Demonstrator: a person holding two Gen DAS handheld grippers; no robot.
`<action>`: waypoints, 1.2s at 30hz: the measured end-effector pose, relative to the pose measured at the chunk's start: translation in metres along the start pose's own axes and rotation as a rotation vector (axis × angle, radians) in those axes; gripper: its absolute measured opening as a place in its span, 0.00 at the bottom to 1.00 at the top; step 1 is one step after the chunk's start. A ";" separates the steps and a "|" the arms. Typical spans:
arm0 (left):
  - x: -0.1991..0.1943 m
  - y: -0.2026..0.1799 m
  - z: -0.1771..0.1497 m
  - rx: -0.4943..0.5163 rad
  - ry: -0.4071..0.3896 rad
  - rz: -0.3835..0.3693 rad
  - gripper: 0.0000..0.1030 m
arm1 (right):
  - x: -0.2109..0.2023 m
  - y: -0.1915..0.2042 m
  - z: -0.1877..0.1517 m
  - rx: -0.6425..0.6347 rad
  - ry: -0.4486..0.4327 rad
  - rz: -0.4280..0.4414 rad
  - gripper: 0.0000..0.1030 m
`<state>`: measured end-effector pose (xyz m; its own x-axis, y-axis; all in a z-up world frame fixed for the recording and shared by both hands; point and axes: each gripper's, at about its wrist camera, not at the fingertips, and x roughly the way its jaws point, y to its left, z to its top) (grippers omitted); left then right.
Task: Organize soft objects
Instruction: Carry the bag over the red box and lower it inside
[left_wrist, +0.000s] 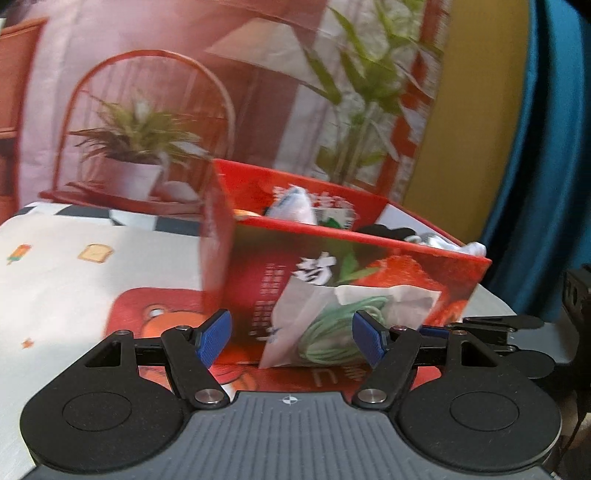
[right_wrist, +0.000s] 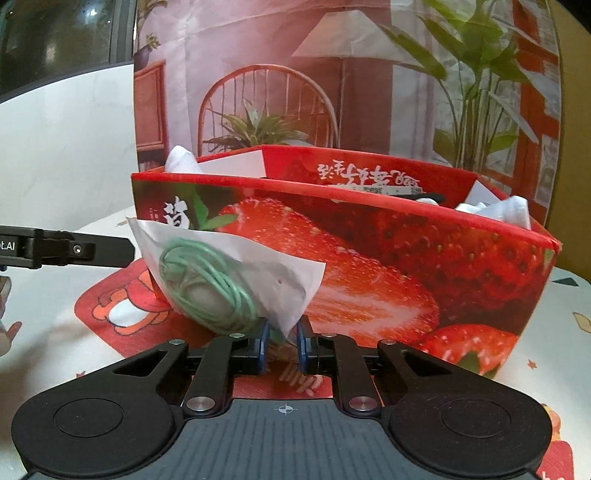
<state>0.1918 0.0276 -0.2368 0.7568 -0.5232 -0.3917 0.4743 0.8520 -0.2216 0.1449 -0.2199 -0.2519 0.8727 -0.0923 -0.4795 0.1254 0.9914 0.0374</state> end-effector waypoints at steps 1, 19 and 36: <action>0.002 -0.001 0.000 0.008 0.004 -0.016 0.72 | -0.001 -0.002 -0.001 0.003 -0.001 -0.004 0.14; 0.038 -0.016 -0.010 0.122 0.078 -0.108 0.65 | -0.004 -0.008 -0.008 0.012 -0.001 -0.008 0.13; 0.020 -0.029 0.001 0.149 0.060 -0.083 0.26 | -0.022 -0.010 -0.006 0.048 -0.028 -0.020 0.12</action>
<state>0.1935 -0.0071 -0.2376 0.6864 -0.5858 -0.4309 0.5986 0.7916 -0.1225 0.1216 -0.2273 -0.2464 0.8825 -0.1152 -0.4560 0.1649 0.9838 0.0705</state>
